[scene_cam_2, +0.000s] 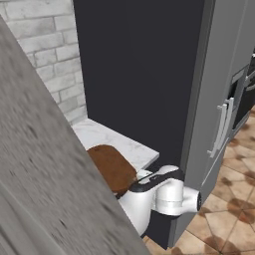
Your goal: Move the cutting board and knife to the sink. Then move spray from the cabinet to the counter.
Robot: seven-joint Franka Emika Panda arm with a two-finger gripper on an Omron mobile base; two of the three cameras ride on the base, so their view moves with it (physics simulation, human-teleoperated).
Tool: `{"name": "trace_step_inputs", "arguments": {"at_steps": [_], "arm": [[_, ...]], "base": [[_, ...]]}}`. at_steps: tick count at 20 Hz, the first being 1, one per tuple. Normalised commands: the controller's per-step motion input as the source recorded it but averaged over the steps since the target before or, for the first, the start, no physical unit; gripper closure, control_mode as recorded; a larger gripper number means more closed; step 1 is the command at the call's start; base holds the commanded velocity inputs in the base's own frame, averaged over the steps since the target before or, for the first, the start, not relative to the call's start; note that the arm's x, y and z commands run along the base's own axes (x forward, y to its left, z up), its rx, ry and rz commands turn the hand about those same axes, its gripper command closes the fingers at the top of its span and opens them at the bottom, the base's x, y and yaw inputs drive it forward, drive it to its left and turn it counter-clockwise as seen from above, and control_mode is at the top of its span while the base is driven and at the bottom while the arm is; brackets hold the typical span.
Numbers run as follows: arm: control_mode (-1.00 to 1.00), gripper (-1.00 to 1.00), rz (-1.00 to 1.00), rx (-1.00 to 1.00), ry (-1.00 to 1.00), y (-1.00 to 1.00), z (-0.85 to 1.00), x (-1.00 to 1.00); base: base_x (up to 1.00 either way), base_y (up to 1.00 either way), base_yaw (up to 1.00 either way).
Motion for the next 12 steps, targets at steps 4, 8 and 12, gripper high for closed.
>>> {"name": "trace_step_inputs", "arguments": {"at_steps": [4, 8, 12], "arm": [[-1.0, -1.0, -0.06, 0.03, 0.07, 0.0, -0.24, 0.11], [-1.0, -1.0, -0.02, 0.0, 0.0, 0.04, -0.22, 0.17], [-1.0, -1.0, 0.0, 0.0, 0.0, 0.09, -0.28, 0.21]], "base": [[0.0, 0.0, 0.0], [0.0, 0.0, 0.0], [0.0, 0.0, 0.0]]}}
